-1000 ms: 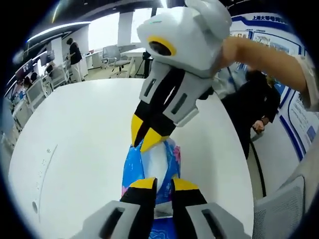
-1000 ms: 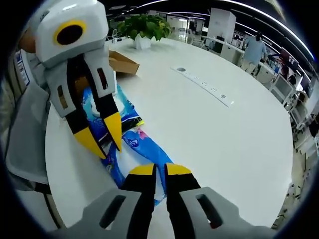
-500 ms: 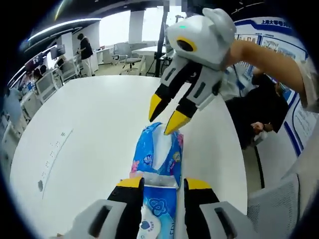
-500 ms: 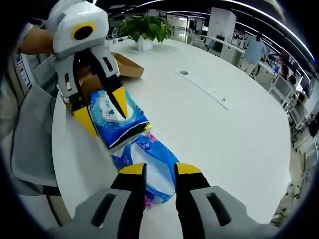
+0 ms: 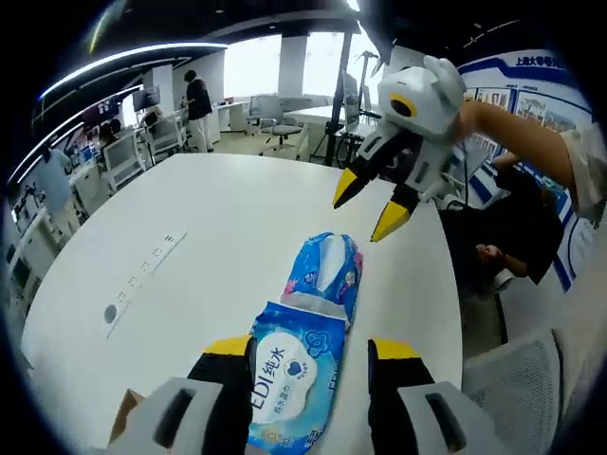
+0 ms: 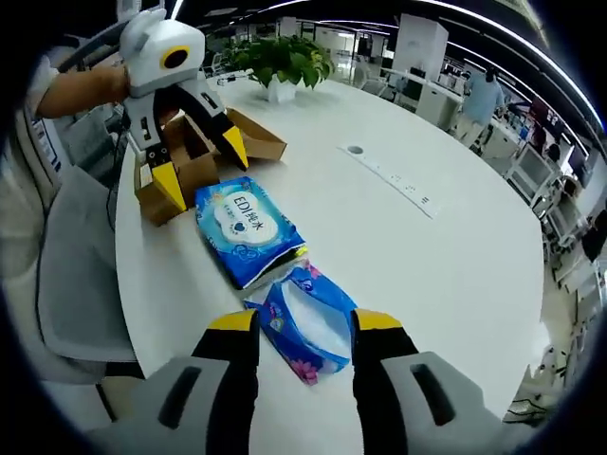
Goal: Operate the shoe box by opening the lid, removing the specified soft item, and placing it in the target area until the item is outside and the box remains undamaged.
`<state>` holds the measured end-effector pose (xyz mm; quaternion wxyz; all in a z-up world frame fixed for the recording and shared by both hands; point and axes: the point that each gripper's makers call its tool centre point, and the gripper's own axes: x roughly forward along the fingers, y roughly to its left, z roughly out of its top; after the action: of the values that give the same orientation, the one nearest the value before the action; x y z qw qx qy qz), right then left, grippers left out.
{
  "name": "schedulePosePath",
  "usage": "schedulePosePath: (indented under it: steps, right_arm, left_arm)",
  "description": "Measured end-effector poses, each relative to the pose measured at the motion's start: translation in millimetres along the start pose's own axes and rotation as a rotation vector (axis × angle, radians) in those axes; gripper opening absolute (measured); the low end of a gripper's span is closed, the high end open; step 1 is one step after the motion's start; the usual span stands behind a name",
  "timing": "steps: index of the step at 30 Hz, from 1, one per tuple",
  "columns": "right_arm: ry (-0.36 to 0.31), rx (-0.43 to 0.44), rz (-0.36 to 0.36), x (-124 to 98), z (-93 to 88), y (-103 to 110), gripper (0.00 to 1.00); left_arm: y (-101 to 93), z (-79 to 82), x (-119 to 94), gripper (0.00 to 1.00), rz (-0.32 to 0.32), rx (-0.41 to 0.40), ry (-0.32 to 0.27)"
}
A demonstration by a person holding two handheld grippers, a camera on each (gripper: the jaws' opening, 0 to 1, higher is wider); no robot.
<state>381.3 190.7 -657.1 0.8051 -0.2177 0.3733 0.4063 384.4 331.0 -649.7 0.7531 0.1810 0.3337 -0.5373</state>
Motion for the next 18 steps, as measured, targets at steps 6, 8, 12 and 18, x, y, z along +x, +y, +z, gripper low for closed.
schedulePosePath:
  steps: [6,8,12,18]
  right_arm:
    - [-0.021,-0.011,0.005,-8,14.6,18,0.42]
    - [-0.024,-0.008,0.010,-10,18.5,23,0.45]
    - [-0.033,-0.017,0.025,-14,29.1,36,0.50]
    - [-0.054,-0.032,0.047,-15,46.1,53,0.54]
  left_arm:
    - [5.8,-22.0,-38,0.57,0.035,-0.005,-0.007]
    - [8.8,-28.1,-48,0.60,0.045,-0.007,-0.010]
    - [16.8,-41.3,-71,0.62,0.076,-0.034,-0.013]
    - [25.4,-59.0,-107,0.65,0.131,-0.068,-0.042]
